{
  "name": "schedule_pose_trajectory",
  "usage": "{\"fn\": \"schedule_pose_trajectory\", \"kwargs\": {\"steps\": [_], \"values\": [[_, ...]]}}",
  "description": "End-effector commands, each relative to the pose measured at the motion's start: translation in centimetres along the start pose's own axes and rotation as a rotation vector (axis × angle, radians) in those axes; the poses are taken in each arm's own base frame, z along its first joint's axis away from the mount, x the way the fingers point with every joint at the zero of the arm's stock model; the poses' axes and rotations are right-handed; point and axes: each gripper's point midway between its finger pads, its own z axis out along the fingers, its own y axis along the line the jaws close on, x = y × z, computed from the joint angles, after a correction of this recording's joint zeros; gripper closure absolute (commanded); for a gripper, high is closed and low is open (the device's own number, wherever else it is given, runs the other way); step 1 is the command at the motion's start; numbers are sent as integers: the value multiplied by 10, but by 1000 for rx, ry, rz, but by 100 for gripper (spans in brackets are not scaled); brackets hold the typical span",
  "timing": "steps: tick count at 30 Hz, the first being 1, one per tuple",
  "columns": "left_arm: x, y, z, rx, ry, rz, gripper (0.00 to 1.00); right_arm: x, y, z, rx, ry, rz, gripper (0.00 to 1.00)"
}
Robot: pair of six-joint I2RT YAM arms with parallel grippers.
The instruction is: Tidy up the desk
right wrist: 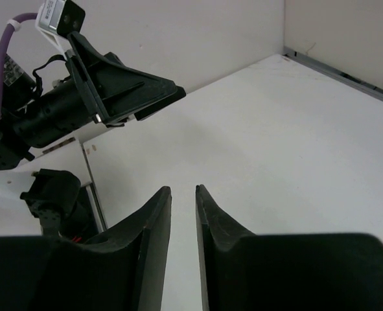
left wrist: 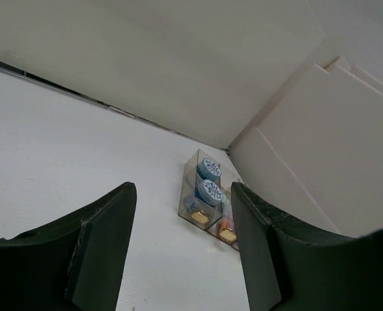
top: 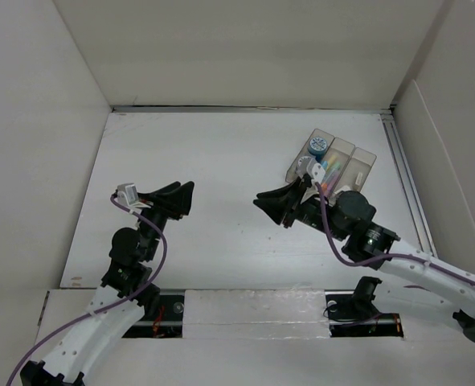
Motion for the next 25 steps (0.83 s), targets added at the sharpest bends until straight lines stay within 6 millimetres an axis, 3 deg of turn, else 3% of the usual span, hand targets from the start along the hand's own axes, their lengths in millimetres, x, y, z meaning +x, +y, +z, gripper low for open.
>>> {"fn": "schedule_pose_trajectory", "kwargs": {"steps": [1,10,14,20,25], "values": [[-5,-6,1,28,-22,-8,44,-6,-4,-7,37,-30,13,72],[-6,-2,1,12,-34,2,45,-9,2,-14,10,-40,28,59],[-4,-2,2,19,-34,8,46,10,4,-8,-12,3,53,56],[4,3,5,6,-17,18,47,56,19,1,-102,100,115,53],[8,5,9,1,-9,13,46,69,16,-1,-90,128,123,51]]}}
